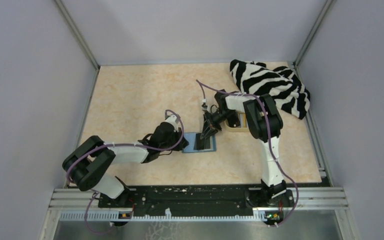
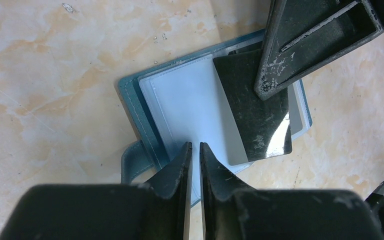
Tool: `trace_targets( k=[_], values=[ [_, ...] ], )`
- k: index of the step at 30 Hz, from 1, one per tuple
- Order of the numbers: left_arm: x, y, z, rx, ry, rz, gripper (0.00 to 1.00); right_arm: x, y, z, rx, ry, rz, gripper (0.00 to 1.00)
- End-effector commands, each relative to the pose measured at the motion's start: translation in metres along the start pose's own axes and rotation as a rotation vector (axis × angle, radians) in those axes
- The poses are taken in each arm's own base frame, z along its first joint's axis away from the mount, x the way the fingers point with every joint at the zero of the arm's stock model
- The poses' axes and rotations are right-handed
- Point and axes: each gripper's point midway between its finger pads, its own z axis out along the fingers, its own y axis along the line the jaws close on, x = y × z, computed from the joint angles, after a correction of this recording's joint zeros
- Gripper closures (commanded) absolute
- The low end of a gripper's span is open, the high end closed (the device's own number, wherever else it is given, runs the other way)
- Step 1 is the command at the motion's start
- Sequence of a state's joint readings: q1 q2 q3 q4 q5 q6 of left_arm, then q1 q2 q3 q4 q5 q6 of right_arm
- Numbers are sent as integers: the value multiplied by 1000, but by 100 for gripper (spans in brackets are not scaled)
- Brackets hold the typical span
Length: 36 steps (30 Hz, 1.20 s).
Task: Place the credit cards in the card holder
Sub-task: Insert the credit card into the card holder.
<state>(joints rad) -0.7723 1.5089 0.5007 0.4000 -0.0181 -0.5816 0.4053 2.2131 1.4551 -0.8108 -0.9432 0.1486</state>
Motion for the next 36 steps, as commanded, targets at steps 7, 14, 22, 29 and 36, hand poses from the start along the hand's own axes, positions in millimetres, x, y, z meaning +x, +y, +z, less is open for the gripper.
trace_targets(
  k=[7,14,22,29,36],
  values=[
    [-3,0,-3,0,-12,15,84,-12,-13,15,65,-3,-37,98],
    [-4,-2,-4,10,-16,13,84,-16,-8,18,51,1,-57,95],
    [-12,-19,-10,83,-24,10,80,-17,-8,20,47,15,-63,92],
    [-24,-69,-36,331,-42,-5,74,-17,-4,18,35,12,-77,88],
    [-24,-106,-40,393,-42,-32,74,-17,-6,19,37,12,-78,87]
  ],
)
